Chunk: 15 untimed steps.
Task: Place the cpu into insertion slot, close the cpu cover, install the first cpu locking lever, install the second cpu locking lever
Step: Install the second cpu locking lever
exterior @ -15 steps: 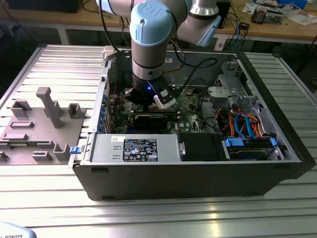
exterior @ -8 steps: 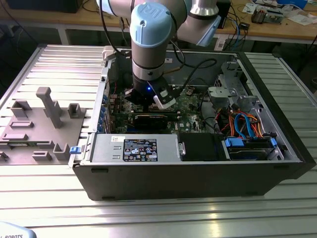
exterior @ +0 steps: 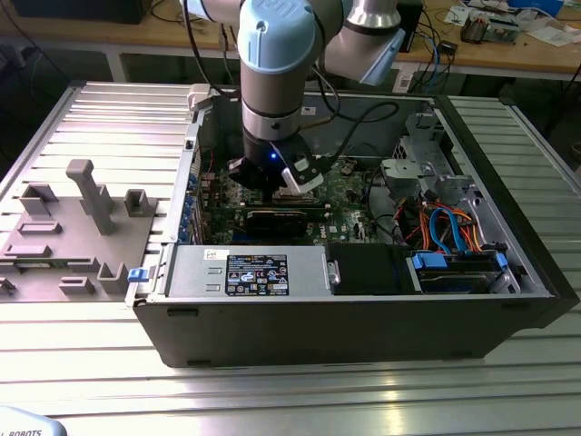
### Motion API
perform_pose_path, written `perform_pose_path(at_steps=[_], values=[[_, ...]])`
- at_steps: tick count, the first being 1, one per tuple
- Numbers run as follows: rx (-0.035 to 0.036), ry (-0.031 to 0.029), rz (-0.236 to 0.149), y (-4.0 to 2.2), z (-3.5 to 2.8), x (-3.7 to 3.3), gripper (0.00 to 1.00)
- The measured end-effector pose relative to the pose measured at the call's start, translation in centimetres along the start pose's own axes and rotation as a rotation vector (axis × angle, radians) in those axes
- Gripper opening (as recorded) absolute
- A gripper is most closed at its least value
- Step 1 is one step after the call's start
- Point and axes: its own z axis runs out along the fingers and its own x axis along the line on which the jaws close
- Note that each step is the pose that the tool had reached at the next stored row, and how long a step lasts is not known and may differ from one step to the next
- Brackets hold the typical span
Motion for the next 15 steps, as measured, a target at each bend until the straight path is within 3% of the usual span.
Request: perform_pose_path(at_steps=[2, 4, 7, 9, 11, 13, 15], values=[[0.0088, 0.0035, 0.000, 0.00, -0.01, -0.56, 0.11], [0.0151, 0.0102, 0.002, 0.05, 0.01, -1.30, 0.11], [0.0305, 0.0230, 0.004, 0.17, 0.08, -2.67, 0.11], [0.0541, 0.0307, 0.005, 0.49, 0.16, -3.46, 0.11], [0.0723, 0.0346, 0.005, 0.79, 0.21, -3.80, 0.11], [0.1136, 0.0406, 0.006, 1.51, 0.35, -4.31, 0.11], [0.1244, 0.0424, 0.007, 1.93, 0.44, -4.55, 0.11]])
